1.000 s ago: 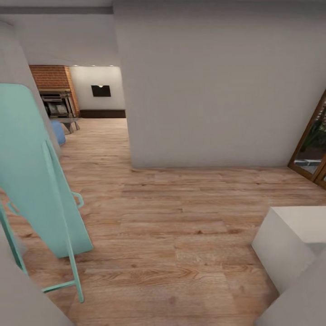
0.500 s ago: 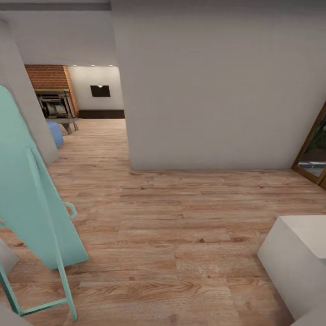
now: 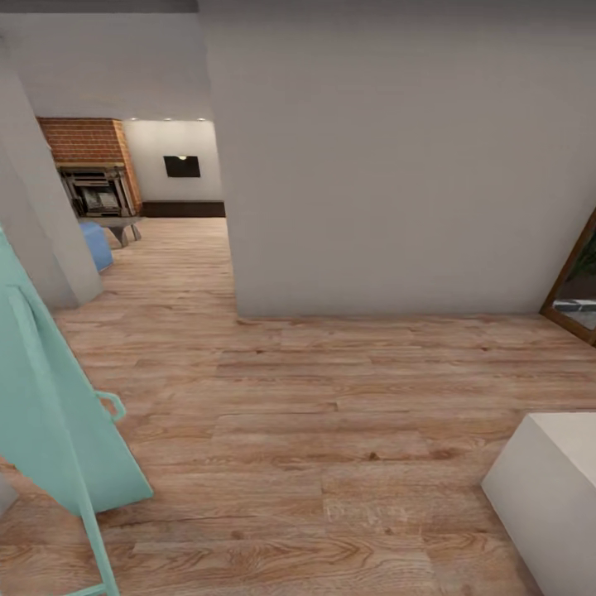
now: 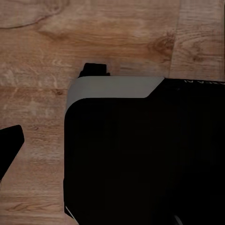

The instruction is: Move the two storage containers from the living room to the garage. In the garage, place one container on the floor and stack the other container on top of it (either order is fine).

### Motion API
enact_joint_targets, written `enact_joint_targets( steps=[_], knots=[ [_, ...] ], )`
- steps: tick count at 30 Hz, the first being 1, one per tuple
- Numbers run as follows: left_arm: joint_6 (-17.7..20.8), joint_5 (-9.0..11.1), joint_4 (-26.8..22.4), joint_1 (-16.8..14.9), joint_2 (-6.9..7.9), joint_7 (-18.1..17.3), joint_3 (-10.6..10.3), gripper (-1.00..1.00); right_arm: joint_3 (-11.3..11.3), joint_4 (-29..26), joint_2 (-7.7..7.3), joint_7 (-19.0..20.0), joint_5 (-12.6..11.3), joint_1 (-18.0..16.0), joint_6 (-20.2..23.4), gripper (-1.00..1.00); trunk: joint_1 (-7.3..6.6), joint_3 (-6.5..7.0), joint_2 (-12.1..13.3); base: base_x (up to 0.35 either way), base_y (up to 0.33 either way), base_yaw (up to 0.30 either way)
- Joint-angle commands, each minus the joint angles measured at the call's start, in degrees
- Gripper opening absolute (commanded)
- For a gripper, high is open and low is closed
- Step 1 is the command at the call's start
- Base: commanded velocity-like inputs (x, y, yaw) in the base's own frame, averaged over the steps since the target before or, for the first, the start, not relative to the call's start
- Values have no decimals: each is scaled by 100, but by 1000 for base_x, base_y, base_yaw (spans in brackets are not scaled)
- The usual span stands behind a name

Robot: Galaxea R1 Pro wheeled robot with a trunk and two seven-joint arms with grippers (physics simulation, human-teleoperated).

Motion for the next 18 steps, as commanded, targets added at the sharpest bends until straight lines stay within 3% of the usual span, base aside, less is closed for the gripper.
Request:
enact_joint_targets(
  steps=[1,18],
  knots=[
    [19,40,-2,-3,-2,16,-2,100,48,10,3,-10,-53,-4,-23,100,3,-6,-3,251,0,0],
    [19,44,-2,-3,-2,16,-2,100,48,10,3,-10,-55,-4,-23,100,3,-6,-3,247,0,0]
  ],
)
